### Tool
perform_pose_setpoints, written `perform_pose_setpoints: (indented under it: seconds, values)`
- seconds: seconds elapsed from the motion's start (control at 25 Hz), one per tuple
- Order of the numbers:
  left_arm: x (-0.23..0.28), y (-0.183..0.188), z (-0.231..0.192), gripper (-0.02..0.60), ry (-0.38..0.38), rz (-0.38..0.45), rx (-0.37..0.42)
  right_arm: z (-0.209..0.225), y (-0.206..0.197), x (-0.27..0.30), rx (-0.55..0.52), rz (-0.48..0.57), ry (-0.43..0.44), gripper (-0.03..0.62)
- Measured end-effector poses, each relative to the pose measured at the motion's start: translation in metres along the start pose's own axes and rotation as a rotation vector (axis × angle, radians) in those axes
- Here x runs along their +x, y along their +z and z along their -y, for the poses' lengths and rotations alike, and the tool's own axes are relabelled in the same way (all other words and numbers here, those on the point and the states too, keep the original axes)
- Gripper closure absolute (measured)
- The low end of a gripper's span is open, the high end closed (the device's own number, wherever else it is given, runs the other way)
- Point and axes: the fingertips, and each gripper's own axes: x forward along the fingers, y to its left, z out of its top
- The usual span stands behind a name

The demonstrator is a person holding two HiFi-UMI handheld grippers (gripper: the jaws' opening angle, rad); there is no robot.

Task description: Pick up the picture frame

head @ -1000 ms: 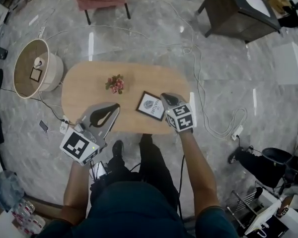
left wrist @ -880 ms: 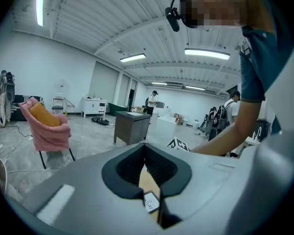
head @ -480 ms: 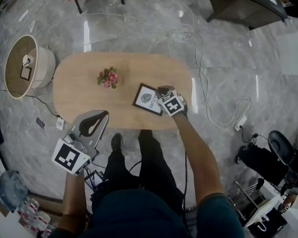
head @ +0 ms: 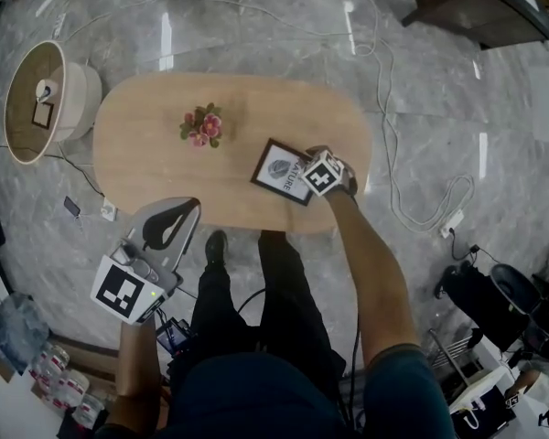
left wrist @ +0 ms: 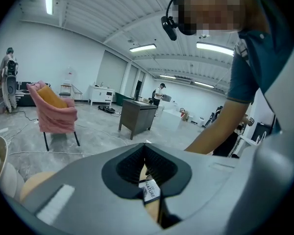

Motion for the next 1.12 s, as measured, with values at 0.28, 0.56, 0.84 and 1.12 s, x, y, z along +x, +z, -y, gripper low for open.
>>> perform_pose_setpoints:
  seconds: [0.28,0.56,0.84,1.12]
  values:
    - [0.001,-0.025,-0.013,0.586,0.023,-0.018,-0.032,0.008,-0.017,0.036,-0.085,-0.09,0.003,0.51]
    - [0.001,-0.034,-0.026,0.586,0.039,-0.023,-0.048,0.005,-0.024,0.055,-0.146,-0.155,0.052,0.511]
    - [0.004,-0.039,-0.024,0.586,0.033,-0.071,-0.067,0.006,-0.022,0.052,-0.185,-0.164,0.077,0.518]
    - [0.008,-0.027,-0.022,0.584,0.015,-0.043,-0.044,0.003,-0.015,0.041,-0.139,-0.128,0.044,0.522]
